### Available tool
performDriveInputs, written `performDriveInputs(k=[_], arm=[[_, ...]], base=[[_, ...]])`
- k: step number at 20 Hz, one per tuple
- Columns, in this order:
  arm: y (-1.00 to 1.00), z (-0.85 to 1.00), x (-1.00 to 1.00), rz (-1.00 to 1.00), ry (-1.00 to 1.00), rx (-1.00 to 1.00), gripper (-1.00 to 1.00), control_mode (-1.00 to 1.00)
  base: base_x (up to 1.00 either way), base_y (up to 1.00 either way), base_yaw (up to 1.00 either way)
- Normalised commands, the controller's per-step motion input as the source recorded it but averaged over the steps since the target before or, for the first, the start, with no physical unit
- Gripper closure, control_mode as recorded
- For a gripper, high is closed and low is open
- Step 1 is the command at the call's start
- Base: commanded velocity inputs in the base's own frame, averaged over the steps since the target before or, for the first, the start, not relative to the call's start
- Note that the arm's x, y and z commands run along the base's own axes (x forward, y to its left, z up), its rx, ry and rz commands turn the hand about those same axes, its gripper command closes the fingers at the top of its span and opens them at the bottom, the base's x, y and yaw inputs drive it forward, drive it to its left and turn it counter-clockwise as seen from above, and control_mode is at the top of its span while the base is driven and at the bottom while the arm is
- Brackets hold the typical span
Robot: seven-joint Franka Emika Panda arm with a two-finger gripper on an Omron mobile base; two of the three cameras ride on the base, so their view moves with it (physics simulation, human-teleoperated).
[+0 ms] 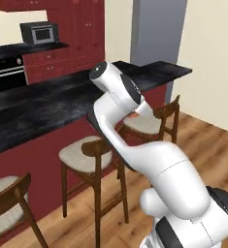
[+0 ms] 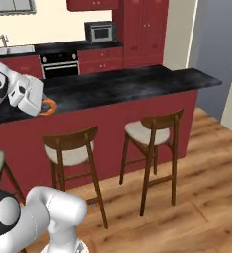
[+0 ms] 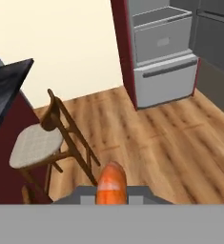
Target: Take the cheese, shrimp, and mushroom from the fridge and place them on the plate on the dining counter to create an appetizer plate.
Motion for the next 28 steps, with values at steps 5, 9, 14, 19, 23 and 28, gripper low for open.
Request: performDriveInputs(k=[5, 9, 14, 19, 23, 28], arm=[[0.00, 0.00, 0.00, 0.00, 0.00, 0.00, 1.00, 1.00], [0.00, 0.00, 0.00, 0.00, 0.00, 0.00, 1.00, 1.00], [0.00, 0.00, 0.00, 0.00, 0.00, 0.00, 1.00, 1.00], [0.00, 0.00, 0.00, 0.00, 0.00, 0.00, 1.00, 1.00], [0.00, 0.00, 0.00, 0.00, 0.00, 0.00, 1.00, 1.00], [0.00, 0.00, 0.00, 0.00, 0.00, 0.00, 1.00, 1.00]], base=[[-0.21, 0.55, 0.52], [-0.19, 0.74, 0.52], [-0.02, 0.97, 0.46], [0.01, 1.00, 0.39], [0.16, 1.00, 0.35], [0.34, 0.91, 0.31]])
